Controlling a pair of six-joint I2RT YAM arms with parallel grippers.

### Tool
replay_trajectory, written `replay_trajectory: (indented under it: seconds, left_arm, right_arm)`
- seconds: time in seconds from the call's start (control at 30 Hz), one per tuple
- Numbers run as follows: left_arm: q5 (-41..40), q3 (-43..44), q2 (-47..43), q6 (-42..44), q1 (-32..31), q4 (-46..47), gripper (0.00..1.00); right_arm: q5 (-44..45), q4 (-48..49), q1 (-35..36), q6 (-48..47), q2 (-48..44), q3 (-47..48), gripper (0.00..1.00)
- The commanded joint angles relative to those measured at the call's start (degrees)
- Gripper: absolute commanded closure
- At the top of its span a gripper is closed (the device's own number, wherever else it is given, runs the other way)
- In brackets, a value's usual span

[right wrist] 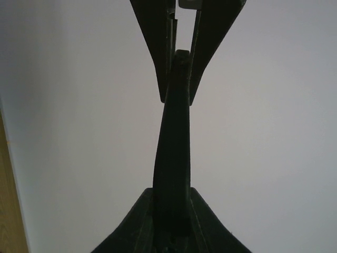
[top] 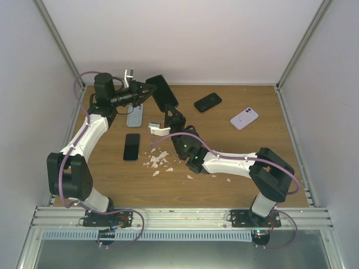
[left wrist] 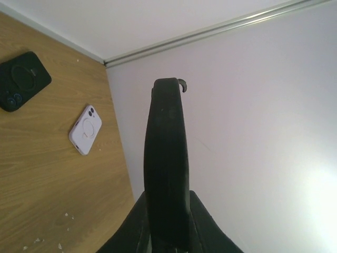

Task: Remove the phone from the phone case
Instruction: Adjust the phone.

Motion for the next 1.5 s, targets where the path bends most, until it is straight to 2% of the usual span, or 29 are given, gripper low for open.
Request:
replay_trajectory:
  seconds: [0.0,0.1,0.13,0.33,0.53,0.67,0.8,0.9,1.2,1.33,1.47]
  left_arm:
    - [0.1,0.9,0.6,4.4,1.5,2.1,1.00]
    - [0.2,3.1,1.2,6.0,3.0,1.1,1.00]
    - [0.4,3.9,1.5,6.6,3.4,0.8,1.00]
    - [0.6,7.1,1.8,12.1,4.8,-0.3,1.00]
    - [0.3,9.2,1.4,18.9,5.0,-3.2,1.00]
    - [0.5,9.5,1.3,22.3,5.1,-4.2,1.00]
    - [1.3,9.6,1.3,25.2,5.1,-5.1,1.00]
    - [2.8,9.8,1.2,28.4,5.1,-5.9,1.00]
    - [11.4,10.3,1.4,37.4,3.7,-7.9,1.00]
    - [13.2,10.9,1.4,41.0,1.5,-9.9,1.00]
    - [15.3,12.8,1.6,48.5,-2.0,-15.4,1.00]
  right_arm:
    - [-0.6,10.0,0.8,-1.3,-1.4,0.0,0.79]
    - [-0.4,5.9,0.8,1.6,-2.6,-0.4,0.46]
    - [-0.2,3.9,0.8,3.0,-3.1,-0.5,0.40]
    - [0.2,-10.4,0.8,13.5,-6.0,0.5,0.18]
    - [-6.7,-43.2,-0.1,35.8,-9.0,8.7,0.01]
    - [-17.2,-60.0,-2.1,46.2,-10.9,14.2,0.00]
    - [-29.8,-70.4,-6.3,54.2,-12.6,18.6,0.00]
    - [-42.9,-75.6,-11.6,60.9,-14.1,21.2,0.00]
    - [-72.5,-78.5,-28.7,78.2,-19.2,20.5,0.00]
    - [-82.1,-76.4,-33.2,84.5,-21.0,17.2,0.00]
    - [-91.6,-72.8,-36.5,89.5,-21.8,14.2,0.00]
